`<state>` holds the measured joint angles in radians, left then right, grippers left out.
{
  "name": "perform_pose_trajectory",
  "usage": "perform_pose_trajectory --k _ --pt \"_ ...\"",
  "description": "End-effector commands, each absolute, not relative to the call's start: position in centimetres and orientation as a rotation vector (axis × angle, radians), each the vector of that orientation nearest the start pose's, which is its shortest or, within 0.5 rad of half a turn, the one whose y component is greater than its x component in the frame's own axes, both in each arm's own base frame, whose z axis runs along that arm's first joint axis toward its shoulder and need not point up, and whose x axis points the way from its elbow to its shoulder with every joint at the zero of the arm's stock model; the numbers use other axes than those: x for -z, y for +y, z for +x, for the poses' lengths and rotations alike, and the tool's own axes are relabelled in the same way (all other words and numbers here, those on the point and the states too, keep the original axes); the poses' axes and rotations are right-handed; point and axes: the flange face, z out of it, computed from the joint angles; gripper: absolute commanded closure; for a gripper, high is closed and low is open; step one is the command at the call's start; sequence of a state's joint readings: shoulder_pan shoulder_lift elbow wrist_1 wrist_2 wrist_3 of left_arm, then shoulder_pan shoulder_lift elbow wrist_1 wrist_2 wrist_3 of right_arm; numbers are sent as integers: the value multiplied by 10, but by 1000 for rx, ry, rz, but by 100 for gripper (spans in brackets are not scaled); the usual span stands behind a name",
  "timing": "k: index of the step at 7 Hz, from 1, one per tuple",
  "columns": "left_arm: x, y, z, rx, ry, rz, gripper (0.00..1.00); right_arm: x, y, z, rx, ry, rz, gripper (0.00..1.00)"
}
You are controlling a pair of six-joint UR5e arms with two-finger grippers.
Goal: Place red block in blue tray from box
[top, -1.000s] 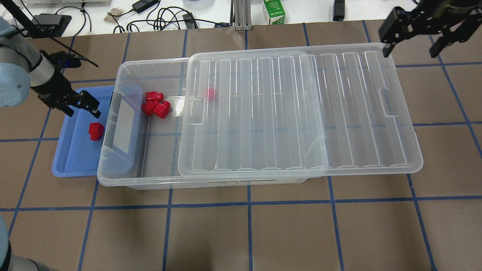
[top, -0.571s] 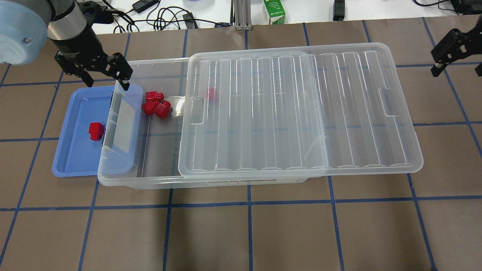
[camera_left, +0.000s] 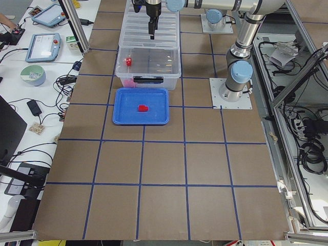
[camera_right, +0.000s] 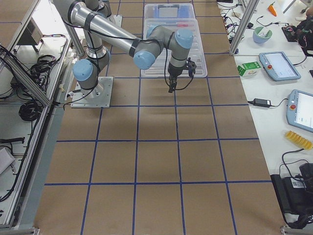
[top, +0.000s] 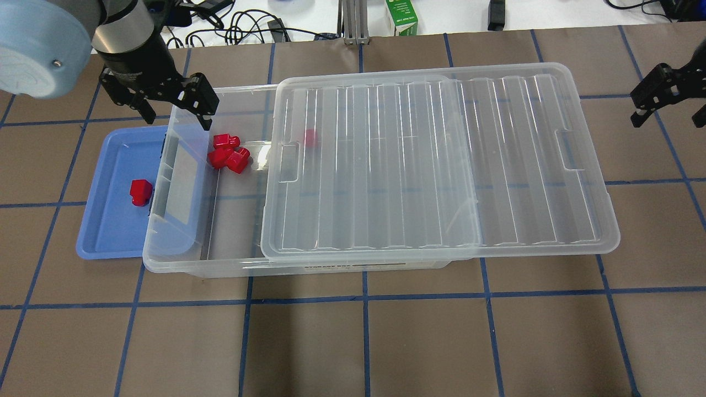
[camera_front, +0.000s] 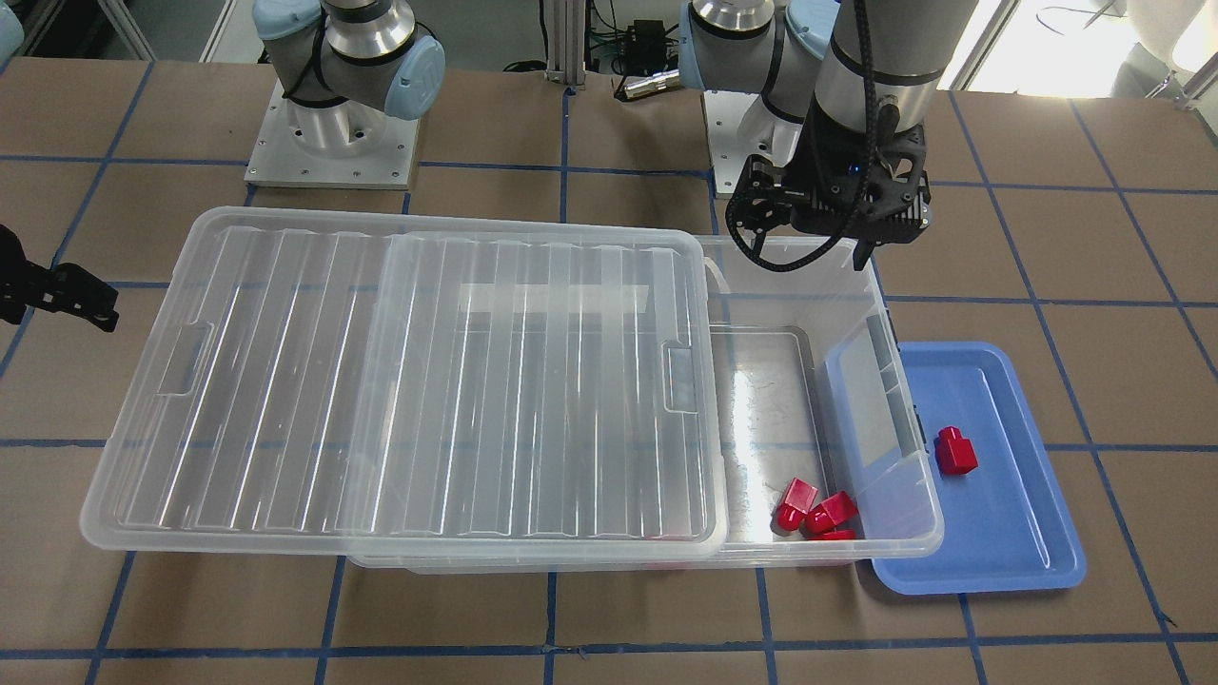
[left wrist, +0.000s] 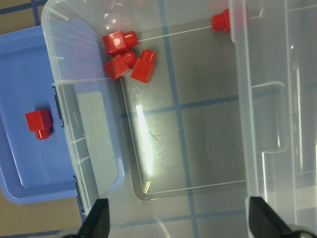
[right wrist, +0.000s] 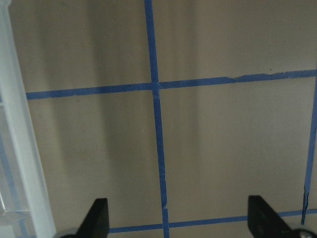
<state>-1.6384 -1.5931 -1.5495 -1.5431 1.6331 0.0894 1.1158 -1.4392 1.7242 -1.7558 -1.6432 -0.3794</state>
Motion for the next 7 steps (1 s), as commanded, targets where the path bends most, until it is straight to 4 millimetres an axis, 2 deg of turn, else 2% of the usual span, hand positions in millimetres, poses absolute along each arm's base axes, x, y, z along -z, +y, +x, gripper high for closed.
perform_pose_trajectory --k 1,2,3,4,5,7 --pt "-500 -489 -150 99 3068 197 0 -353 -524 -113 -216 3144 119 1" --pt "-506 -490 -138 102 3084 159 0 -355 -525 -107 -219 3141 162 1" --pt "-509 -490 -128 106 3135 116 0 -350 -528 -91 -229 3137 129 2" --pt "-508 -491 -118 96 3154 81 0 -342 -530 -67 -237 3132 103 2" --pt "-510 -488 -116 91 3149 88 0 -341 -534 -50 -227 3140 72 2" --pt "-509 -492 -119 93 3152 90 0 -344 -537 -28 -212 3147 58 2"
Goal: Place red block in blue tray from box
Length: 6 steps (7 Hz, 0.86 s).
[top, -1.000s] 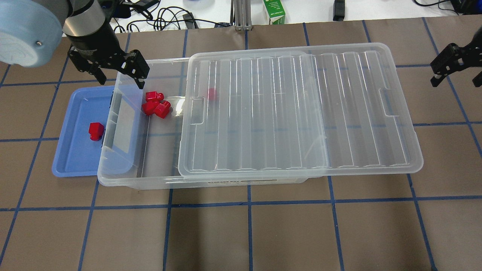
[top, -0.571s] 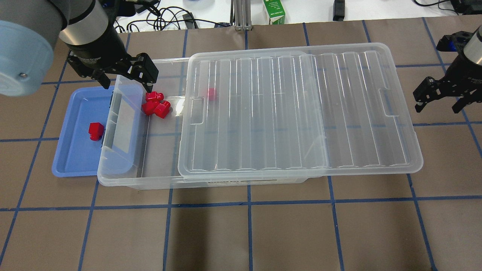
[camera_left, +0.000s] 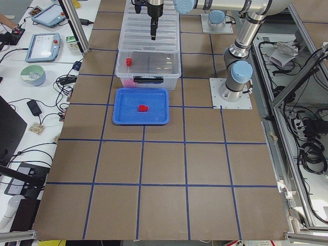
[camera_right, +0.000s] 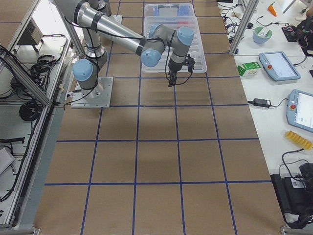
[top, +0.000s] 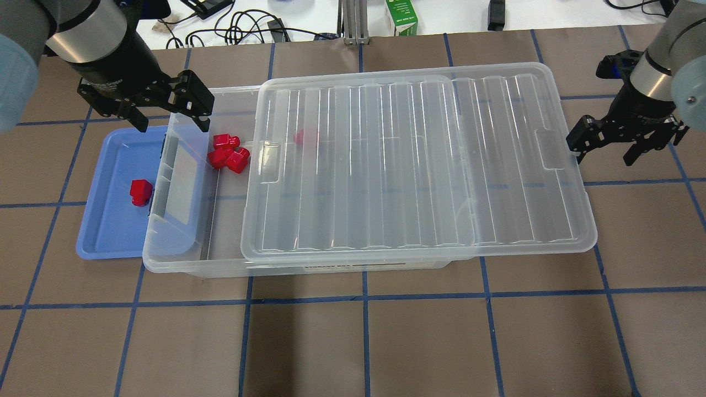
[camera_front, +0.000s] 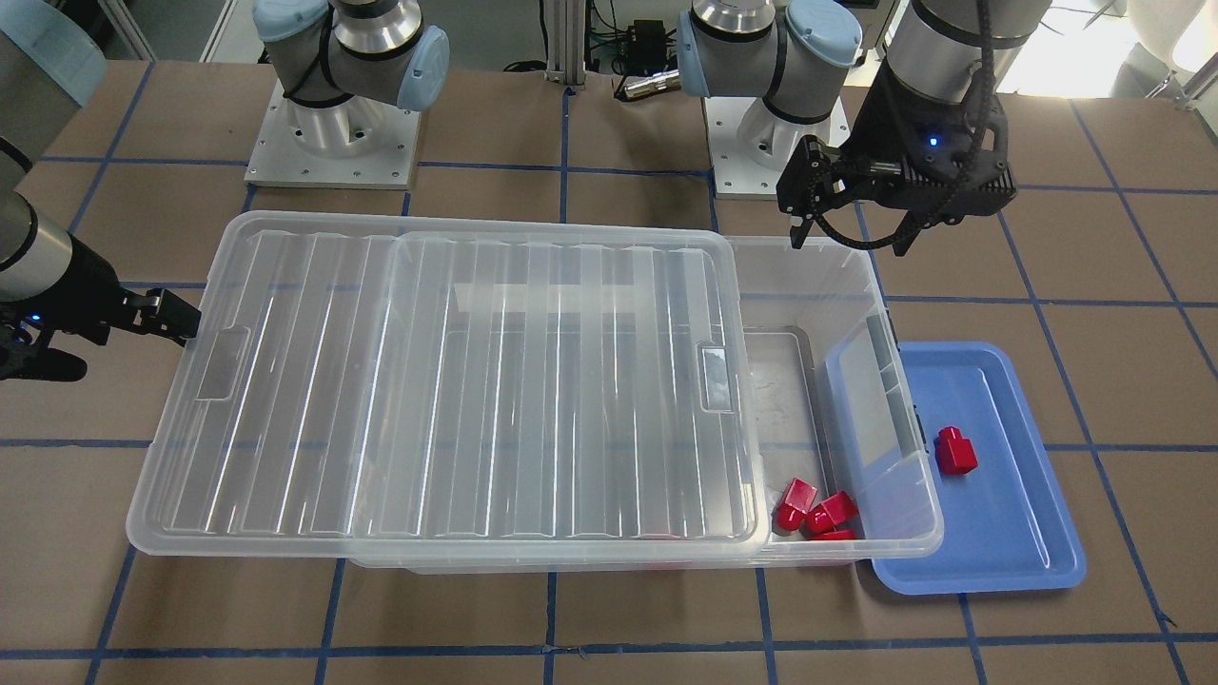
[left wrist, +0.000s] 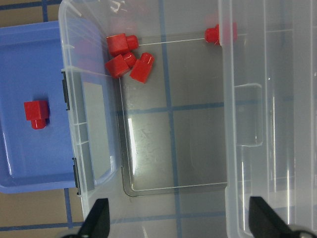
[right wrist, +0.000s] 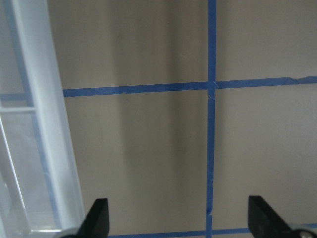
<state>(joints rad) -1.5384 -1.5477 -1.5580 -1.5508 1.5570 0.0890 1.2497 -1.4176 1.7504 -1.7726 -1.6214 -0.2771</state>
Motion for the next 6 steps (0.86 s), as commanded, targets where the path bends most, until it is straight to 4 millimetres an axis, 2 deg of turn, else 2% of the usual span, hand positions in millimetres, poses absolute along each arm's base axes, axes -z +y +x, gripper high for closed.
perform_pose_trajectory --k 1,3,6 --pt "-510 -488 -119 96 3150 93 0 -345 -539 -14 -193 3156 87 2" --pt "-510 -489 -122 97 3160 93 0 -348 -542 31 -143 3173 43 2" --pt "-510 -488 -122 99 3163 94 0 -350 -541 90 -50 3188 77 2"
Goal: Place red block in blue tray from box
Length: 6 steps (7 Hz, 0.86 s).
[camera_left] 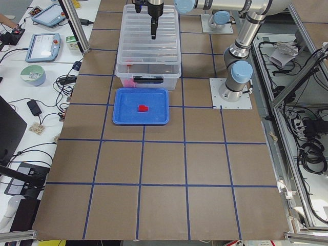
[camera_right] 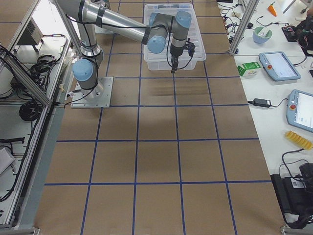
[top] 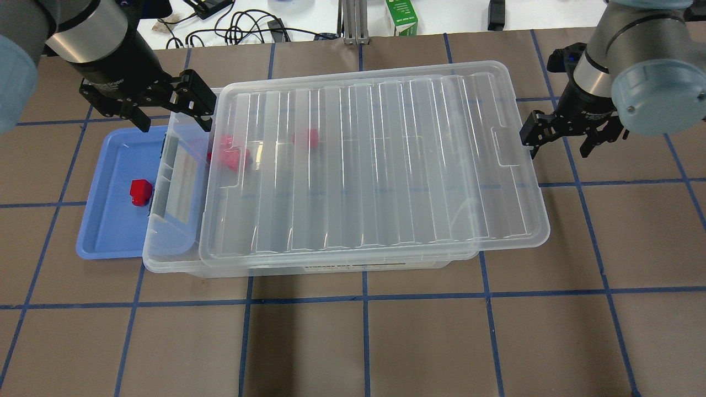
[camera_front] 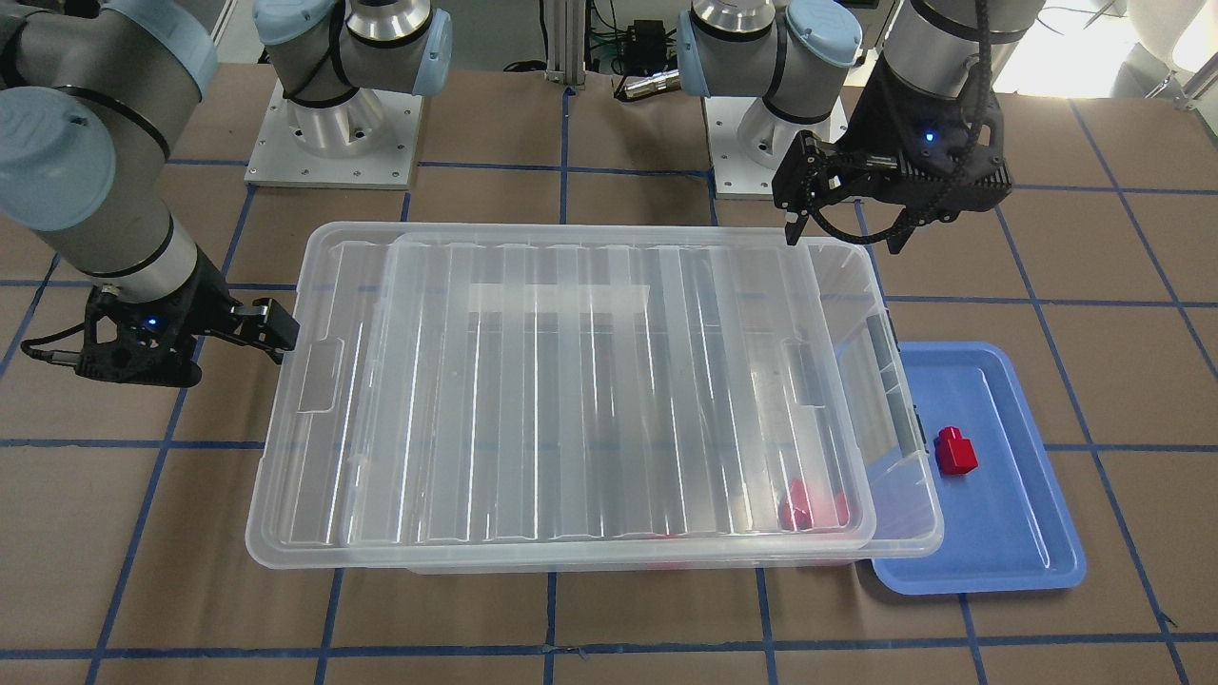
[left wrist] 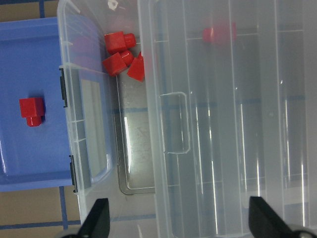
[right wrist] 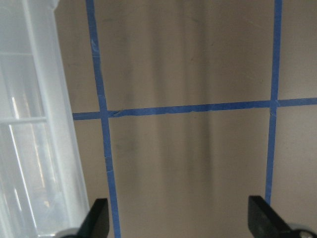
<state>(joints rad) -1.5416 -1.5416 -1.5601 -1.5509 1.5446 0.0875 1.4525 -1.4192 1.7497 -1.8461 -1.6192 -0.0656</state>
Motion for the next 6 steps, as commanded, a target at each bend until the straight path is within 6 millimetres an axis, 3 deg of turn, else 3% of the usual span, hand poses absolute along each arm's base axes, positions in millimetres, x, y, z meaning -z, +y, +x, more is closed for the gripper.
perform_pose_trajectory --k 1,4,6 --pt "-509 -489 -122 95 3164 94 0 -352 -540 99 -42 3189 53 0" --pt "-509 -489 -122 95 3166 91 0 -358 -542 111 -12 3140 27 0" --pt "-509 -488 -122 95 3165 91 0 -413 -550 117 51 3140 19 0"
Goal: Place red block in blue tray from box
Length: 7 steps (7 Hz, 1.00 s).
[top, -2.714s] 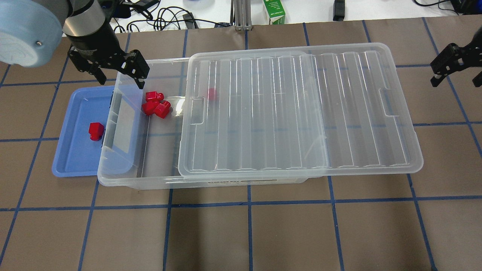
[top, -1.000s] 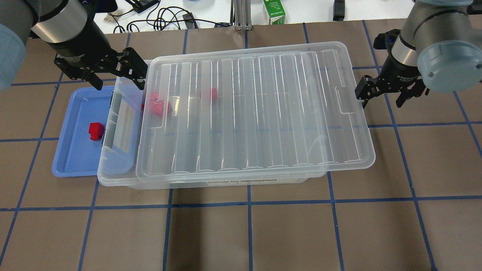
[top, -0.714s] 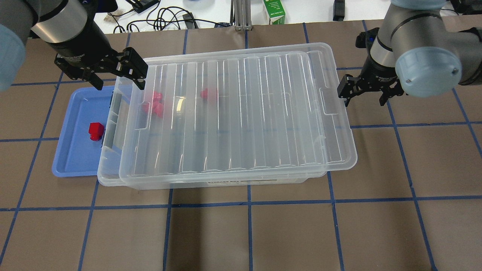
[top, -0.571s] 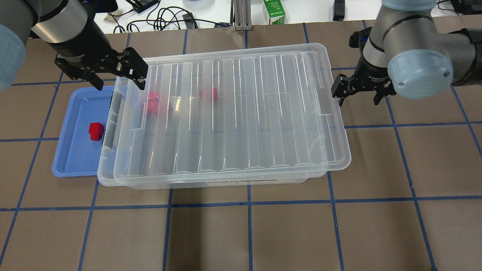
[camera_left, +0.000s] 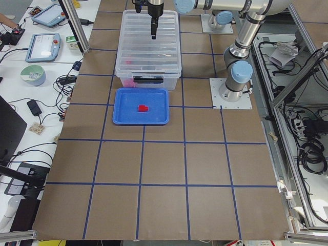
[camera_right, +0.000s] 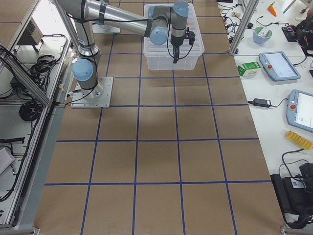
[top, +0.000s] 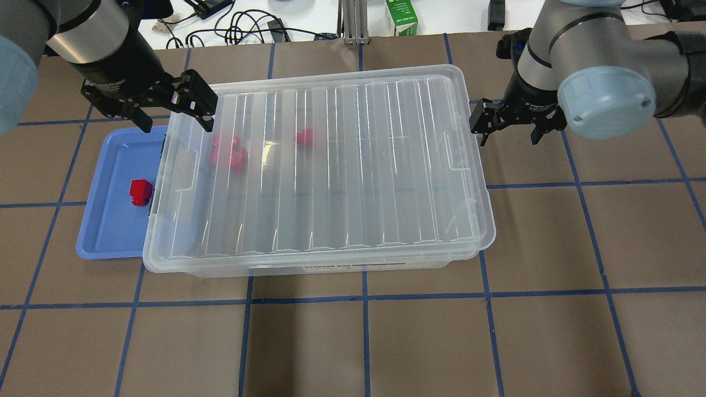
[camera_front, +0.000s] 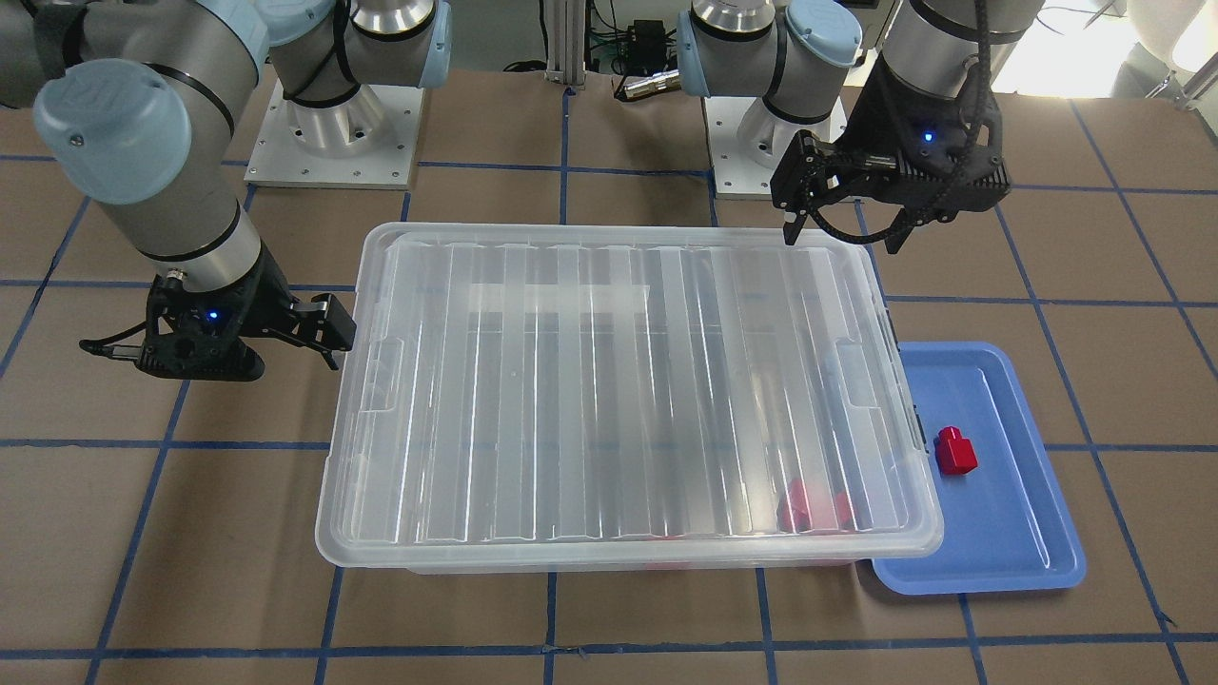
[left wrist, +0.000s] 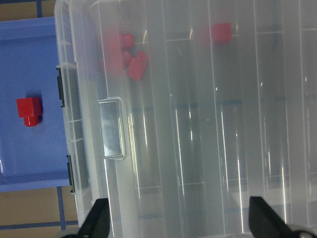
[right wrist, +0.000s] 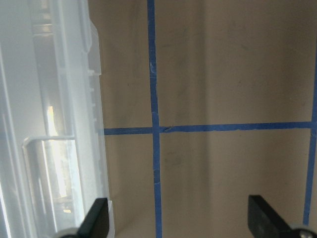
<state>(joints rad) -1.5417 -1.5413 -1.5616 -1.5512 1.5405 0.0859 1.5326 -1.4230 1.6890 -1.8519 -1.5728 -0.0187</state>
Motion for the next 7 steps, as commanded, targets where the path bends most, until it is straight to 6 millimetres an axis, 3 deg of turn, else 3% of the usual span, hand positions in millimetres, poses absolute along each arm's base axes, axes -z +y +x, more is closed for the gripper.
perform_pose_trajectory --k 1,2,3,7 --pt "-508 -489 -123 93 3166 94 0 -462 -543 134 46 3138 -14 0" --pt "-510 -489 -122 97 3166 91 0 -507 -536 156 55 3138 0 0" --pt "-509 -488 -123 95 3164 96 0 -532 -530 164 53 3141 -29 0" --pt "-508 -486 -121 49 3146 80 0 -519 -522 166 -8 3137 -51 0"
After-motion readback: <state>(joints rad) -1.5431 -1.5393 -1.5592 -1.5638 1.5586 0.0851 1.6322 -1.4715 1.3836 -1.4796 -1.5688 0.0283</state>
